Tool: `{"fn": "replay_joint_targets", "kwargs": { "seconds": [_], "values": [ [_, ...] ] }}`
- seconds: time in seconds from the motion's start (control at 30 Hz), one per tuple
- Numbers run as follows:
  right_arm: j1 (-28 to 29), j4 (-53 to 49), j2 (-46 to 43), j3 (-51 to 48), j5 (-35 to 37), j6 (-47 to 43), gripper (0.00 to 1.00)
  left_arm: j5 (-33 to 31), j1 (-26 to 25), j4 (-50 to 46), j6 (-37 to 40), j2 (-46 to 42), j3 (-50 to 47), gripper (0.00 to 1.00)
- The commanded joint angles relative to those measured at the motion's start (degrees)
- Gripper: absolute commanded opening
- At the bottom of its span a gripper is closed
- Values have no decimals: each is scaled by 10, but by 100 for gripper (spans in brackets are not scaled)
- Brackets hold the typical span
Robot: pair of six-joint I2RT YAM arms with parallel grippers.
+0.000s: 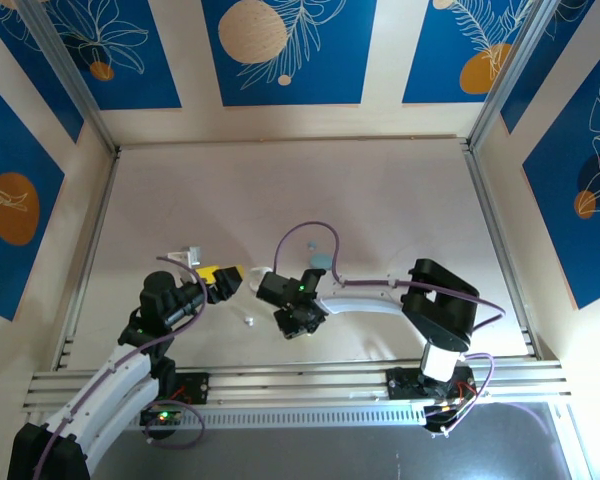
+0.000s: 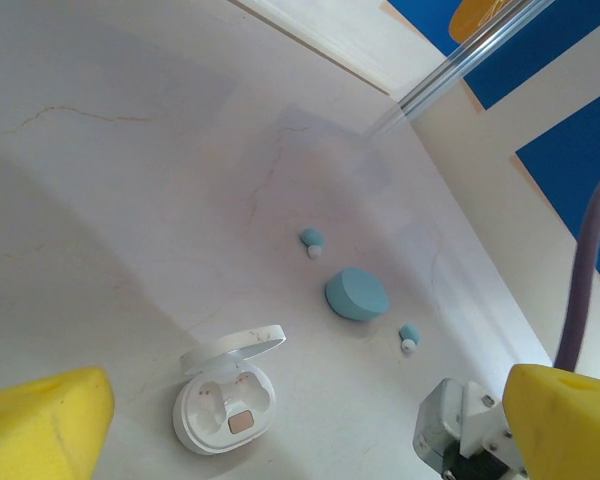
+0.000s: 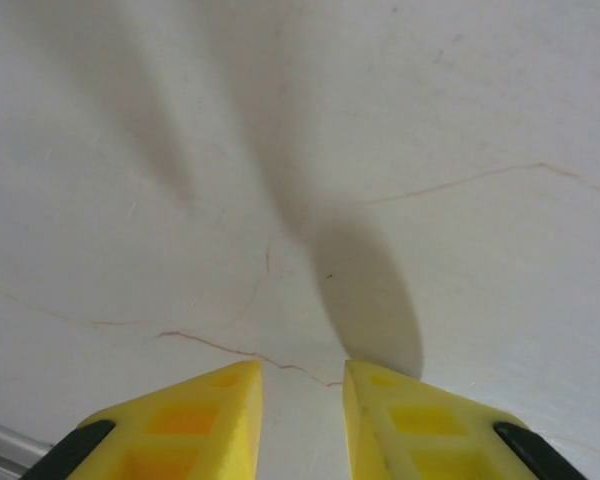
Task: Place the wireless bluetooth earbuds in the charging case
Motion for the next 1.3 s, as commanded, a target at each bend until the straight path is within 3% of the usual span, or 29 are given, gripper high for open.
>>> {"fn": "replay_joint_targets", "kwargs": {
  "seconds": [0.0,0.57,1.27],
  "values": [
    [7,-1,-25,-8,-29,-19,29,-7,-4,1,9,-4,11,100],
    [0,-43,33,21,-19,-15,29,-6,-4,0,8,-6,11,100],
    [-37,-37,-17,16,-22,8,30,6,-4,6,11,-1,13,100]
  ]
}}
